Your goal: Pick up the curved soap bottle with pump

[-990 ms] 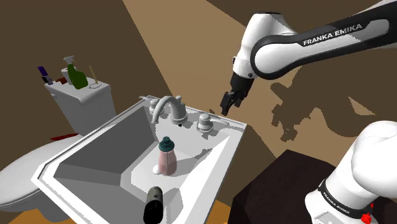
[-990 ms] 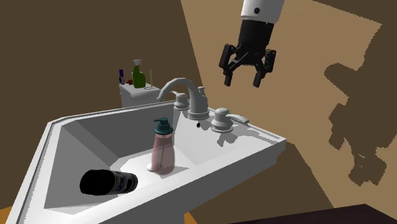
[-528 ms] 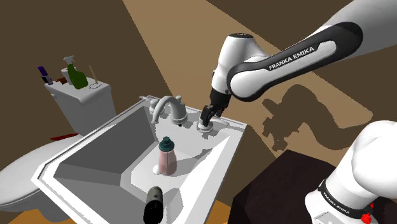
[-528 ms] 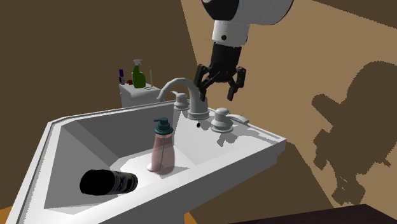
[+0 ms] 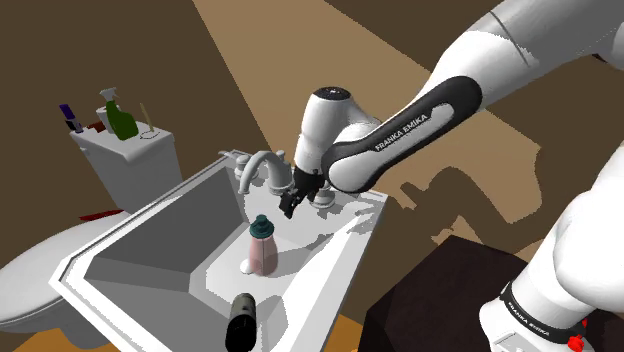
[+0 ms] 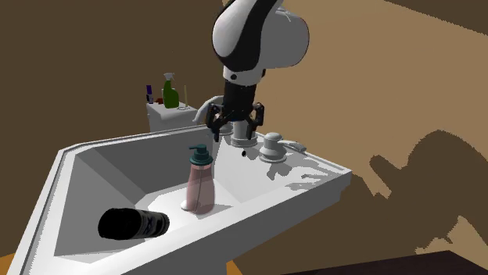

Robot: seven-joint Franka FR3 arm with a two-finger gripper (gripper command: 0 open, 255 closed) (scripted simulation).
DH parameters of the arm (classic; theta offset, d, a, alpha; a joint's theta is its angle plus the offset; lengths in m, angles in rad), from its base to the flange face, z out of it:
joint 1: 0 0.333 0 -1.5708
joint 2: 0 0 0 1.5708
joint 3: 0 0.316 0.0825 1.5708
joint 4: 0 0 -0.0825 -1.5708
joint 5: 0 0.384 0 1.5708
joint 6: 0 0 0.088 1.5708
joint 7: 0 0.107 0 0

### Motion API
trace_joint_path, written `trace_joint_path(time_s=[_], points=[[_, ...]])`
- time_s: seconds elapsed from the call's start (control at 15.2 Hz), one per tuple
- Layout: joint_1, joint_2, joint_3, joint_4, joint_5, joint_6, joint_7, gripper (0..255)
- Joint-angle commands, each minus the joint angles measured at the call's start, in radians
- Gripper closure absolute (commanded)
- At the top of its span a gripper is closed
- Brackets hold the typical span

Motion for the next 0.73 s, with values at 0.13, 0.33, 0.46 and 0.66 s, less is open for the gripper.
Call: trace_joint_path(time_s=[0.13,0.33,0.46,0.66], points=[[0.045,0.158,-0.009,0.096,-0.156,0.064,0.134,0],[0.106,0.271,-0.042,0.191,-0.255,0.083,0.219,0],[0.149,0.345,-0.068,0.261,-0.307,0.090,0.264,0],[0.161,0.367,-0.082,0.263,-0.322,0.110,0.277,0]])
